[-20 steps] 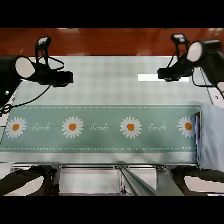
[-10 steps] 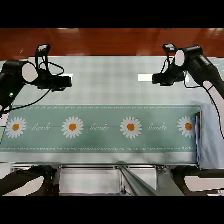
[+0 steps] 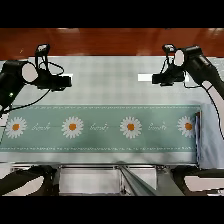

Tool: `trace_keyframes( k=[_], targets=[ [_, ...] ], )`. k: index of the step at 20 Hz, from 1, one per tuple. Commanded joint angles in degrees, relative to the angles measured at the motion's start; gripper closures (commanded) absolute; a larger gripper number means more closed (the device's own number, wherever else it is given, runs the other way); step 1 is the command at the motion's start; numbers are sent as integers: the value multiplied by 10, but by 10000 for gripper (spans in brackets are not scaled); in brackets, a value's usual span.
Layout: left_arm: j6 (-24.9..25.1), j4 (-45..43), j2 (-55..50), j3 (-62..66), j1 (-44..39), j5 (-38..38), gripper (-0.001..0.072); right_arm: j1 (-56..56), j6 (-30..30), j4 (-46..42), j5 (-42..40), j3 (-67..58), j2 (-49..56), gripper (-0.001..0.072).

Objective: Fold the shirts.

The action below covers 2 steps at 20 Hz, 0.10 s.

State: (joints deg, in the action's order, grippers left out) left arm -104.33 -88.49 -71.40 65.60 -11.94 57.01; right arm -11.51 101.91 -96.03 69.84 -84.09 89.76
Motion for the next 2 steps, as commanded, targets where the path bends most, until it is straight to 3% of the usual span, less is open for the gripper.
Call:
trace_keyframes(
  k=[1,2],
  targets=[
    [1,0,0,0,0,0,672,0,0,0,0,-1,0,689],
    [1,0,0,0,0,0,672,0,0,0,0,-1,0,689]
  ],
)
